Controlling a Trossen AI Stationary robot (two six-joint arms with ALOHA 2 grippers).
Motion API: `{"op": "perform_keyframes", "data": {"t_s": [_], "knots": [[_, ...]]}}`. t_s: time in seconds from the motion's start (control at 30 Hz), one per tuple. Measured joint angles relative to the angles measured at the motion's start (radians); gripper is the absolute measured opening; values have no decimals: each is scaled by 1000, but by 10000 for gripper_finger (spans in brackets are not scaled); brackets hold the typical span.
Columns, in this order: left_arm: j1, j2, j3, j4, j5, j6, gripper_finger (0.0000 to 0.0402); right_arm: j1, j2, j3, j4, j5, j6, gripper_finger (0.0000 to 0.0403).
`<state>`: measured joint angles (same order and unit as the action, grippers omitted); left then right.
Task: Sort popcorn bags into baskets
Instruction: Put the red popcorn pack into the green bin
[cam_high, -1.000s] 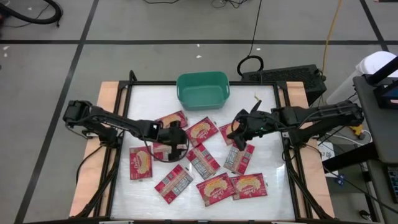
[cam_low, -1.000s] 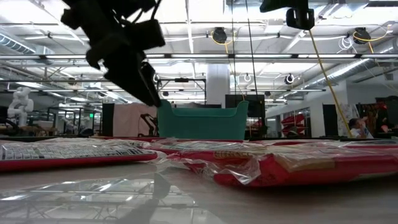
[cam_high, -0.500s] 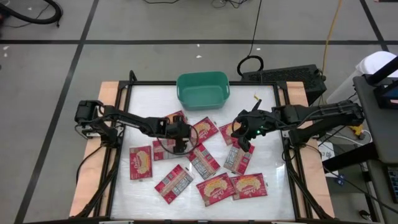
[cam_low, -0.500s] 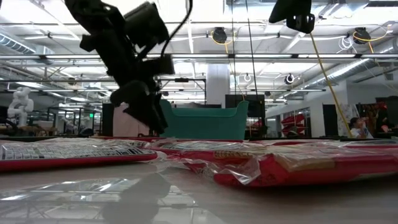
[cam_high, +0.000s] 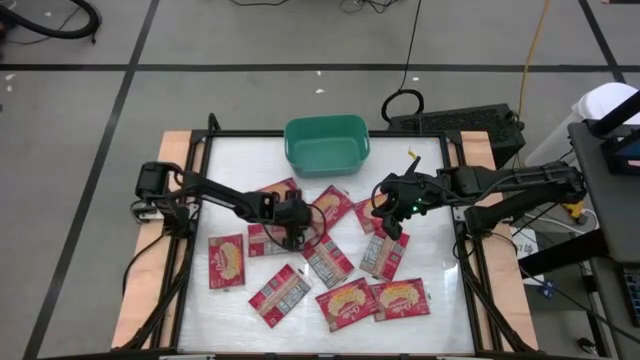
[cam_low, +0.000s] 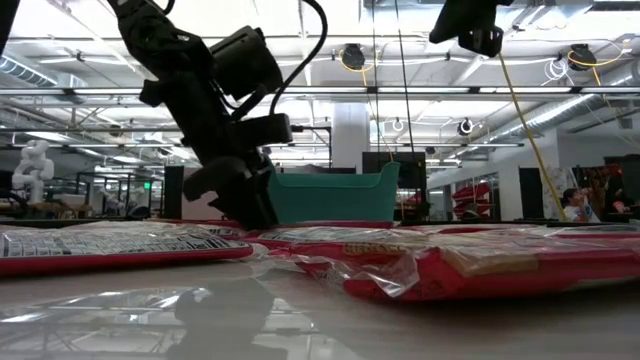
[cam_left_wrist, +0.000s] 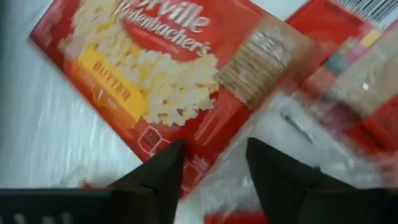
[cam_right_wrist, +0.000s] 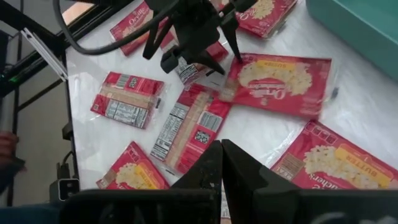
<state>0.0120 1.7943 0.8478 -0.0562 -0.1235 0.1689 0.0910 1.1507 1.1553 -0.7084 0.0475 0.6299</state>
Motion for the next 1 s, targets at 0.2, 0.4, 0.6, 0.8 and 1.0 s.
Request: {"op": "perform_keyframes", "data": {"t_s": [0.2, 0.4, 0.6, 0.8, 1.0], "knots": [[8, 12, -3, 85, 12, 30, 50, 0, 0, 0, 1, 0, 45, 0], [12, 5, -7, 141, 0, 40, 7, 1, 0, 0, 33, 0, 119, 0], [-24, -93, -8, 122, -1, 39, 3, 5, 0, 0, 103, -1, 272, 0], [-63, -219, -6, 128, -8, -12, 2, 46, 0, 0, 191, 50, 346, 0], [-98, -293, -6, 126, -12, -93, 2, 129, 8, -1, 205, 237, 485, 0]]}}
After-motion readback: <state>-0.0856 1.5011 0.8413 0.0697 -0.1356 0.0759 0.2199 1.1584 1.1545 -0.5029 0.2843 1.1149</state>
